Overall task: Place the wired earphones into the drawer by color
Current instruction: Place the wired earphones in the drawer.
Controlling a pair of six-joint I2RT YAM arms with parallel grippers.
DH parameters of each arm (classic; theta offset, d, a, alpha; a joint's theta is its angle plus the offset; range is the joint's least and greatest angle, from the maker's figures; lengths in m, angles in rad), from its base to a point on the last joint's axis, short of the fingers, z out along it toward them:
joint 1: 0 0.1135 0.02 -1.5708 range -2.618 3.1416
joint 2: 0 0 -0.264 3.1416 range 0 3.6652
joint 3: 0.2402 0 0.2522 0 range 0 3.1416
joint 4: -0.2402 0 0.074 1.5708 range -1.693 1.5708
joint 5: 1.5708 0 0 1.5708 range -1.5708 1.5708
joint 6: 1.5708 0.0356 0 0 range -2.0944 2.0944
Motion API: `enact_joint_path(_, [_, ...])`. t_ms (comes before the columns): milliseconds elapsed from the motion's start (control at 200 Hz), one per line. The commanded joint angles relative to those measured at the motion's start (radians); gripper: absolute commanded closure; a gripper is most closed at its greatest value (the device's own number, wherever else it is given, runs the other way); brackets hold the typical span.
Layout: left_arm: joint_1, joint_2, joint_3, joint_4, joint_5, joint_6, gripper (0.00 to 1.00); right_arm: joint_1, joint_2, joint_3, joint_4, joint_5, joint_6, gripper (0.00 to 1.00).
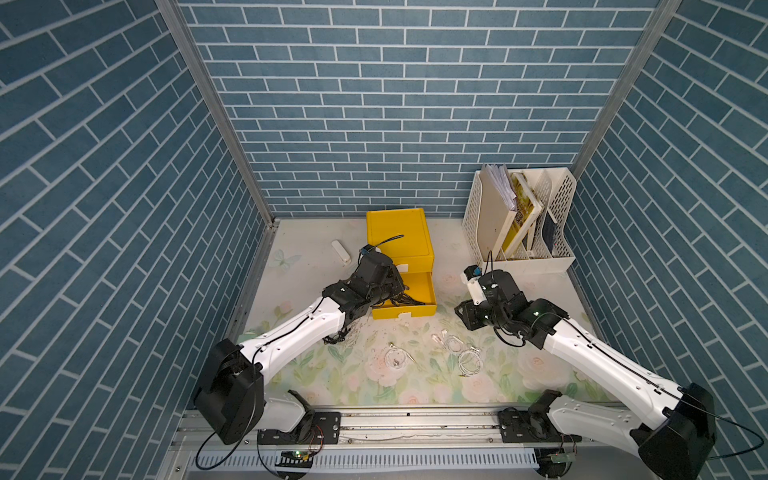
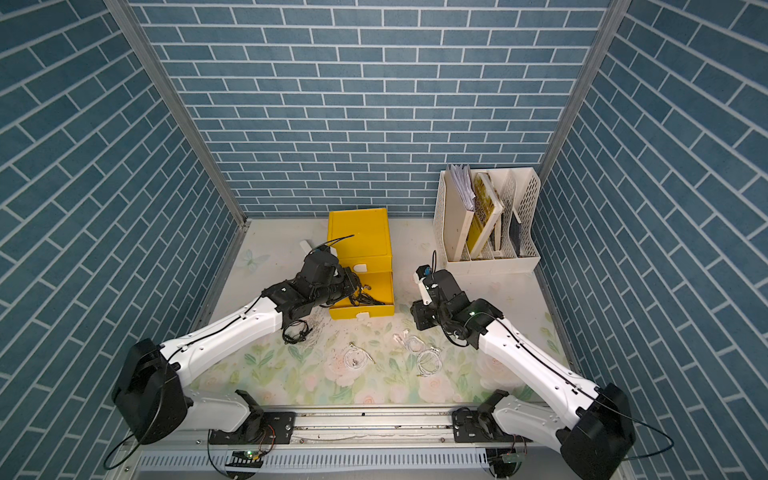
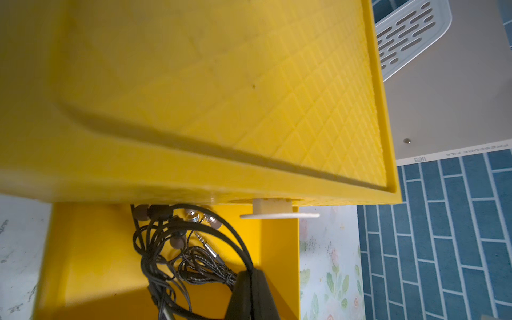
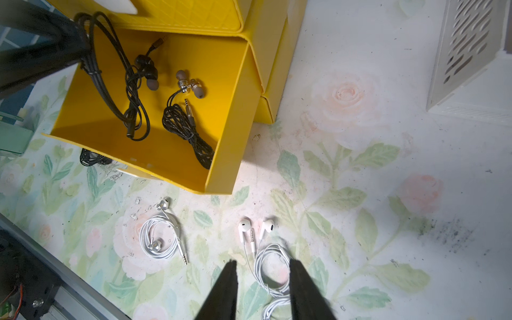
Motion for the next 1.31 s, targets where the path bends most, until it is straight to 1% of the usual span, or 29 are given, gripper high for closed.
enact_joint_path(0, [0.002, 0.005, 0.010, -0.003, -0.019, 0.020, 1.00, -0.005, -0.018, -0.016, -0.012, 0.019, -0.016, 0.65])
enact_joint_path(180, [0.002, 0.025, -0.003, -0.034, -0.034, 0.033, 1.00, -0.006, -0.014, -0.021, -0.005, 0.016, -0.016, 0.65])
enact_joint_path(290, [0.001, 0.040, -0.010, -0.044, -0.042, 0.037, 0.97, -0.006, -0.012, -0.018, -0.007, 0.016, -0.016, 0.65])
enact_joint_path(335, [0.002, 0.042, -0.015, -0.043, -0.045, 0.039, 0.94, -0.005, -0.012, -0.017, -0.007, 0.017, -0.016, 0.65])
enact_joint_path(395, [0.001, 0.045, -0.021, -0.043, -0.048, 0.040, 0.85, -0.007, -0.014, -0.016, -0.009, 0.017, -0.014, 0.65])
enact_joint_path(420, [0.003, 0.047, -0.021, -0.044, -0.048, 0.042, 0.83, -0.007, -0.014, -0.014, -0.011, 0.016, -0.014, 0.65])
enact_joint_path(540, [0.002, 0.044, -0.026, -0.044, -0.046, 0.042, 0.78, -0.008, -0.018, -0.013, -0.010, 0.020, -0.012, 0.65])
enact_joint_path(600, [0.001, 0.043, -0.027, -0.042, -0.046, 0.044, 0.78, -0.008, -0.017, -0.015, -0.011, 0.016, -0.011, 0.65])
enact_joint_path(660, [0.003, 0.036, -0.026, -0.046, -0.051, 0.045, 0.73, -0.008, -0.019, -0.015, -0.008, 0.014, -0.009, 0.65])
enact_joint_path(730, [0.003, 0.033, -0.022, -0.053, -0.053, 0.048, 0.72, -0.008, -0.020, -0.015, -0.009, 0.014, -0.008, 0.65])
enact_joint_path(800, [0.002, 0.021, -0.022, -0.059, -0.054, 0.048, 0.66, -0.007, -0.019, -0.012, -0.010, 0.013, -0.008, 0.65])
enact_joint_path(845, [0.002, 0.006, -0.023, -0.064, -0.054, 0.050, 0.61, -0.008, -0.020, -0.011, -0.011, 0.013, -0.008, 0.65])
enact_joint_path(895, [0.002, -0.015, -0.024, -0.076, -0.055, 0.051, 0.53, -0.008, -0.019, -0.009, -0.010, 0.013, -0.008, 0.65])
enact_joint_path(975, [0.001, -0.062, -0.025, -0.099, -0.055, 0.057, 0.44, -0.008, -0.017, -0.005, -0.009, 0.012, -0.008, 0.65])
enact_joint_path(1050, [0.001, -0.116, -0.028, -0.124, -0.052, 0.068, 0.41, -0.008, -0.013, -0.002, -0.006, 0.006, -0.008, 0.65])
enact_joint_path(1145, [0.000, -0.206, -0.048, -0.144, -0.040, 0.086, 0.40, -0.008, -0.010, -0.001, -0.001, -0.003, -0.007, 0.65])
enact_joint_path(1220, [-0.001, -0.282, -0.062, -0.193, -0.060, 0.091, 0.40, -0.008, -0.009, 0.001, 0.006, -0.016, -0.006, 0.65])
enact_joint_path(1245, [0.000, -0.307, -0.064, -0.214, -0.071, 0.091, 0.37, -0.008, -0.009, 0.002, 0.009, -0.021, -0.003, 0.65])
enact_joint_path(1280, [-0.001, -0.342, -0.068, -0.243, -0.082, 0.097, 0.36, -0.008, -0.009, 0.002, 0.014, -0.029, 0.001, 0.65])
enact_joint_path(1300, [0.000, -0.358, -0.070, -0.260, -0.090, 0.100, 0.33, -0.008, -0.009, 0.002, 0.017, -0.032, 0.005, 0.65])
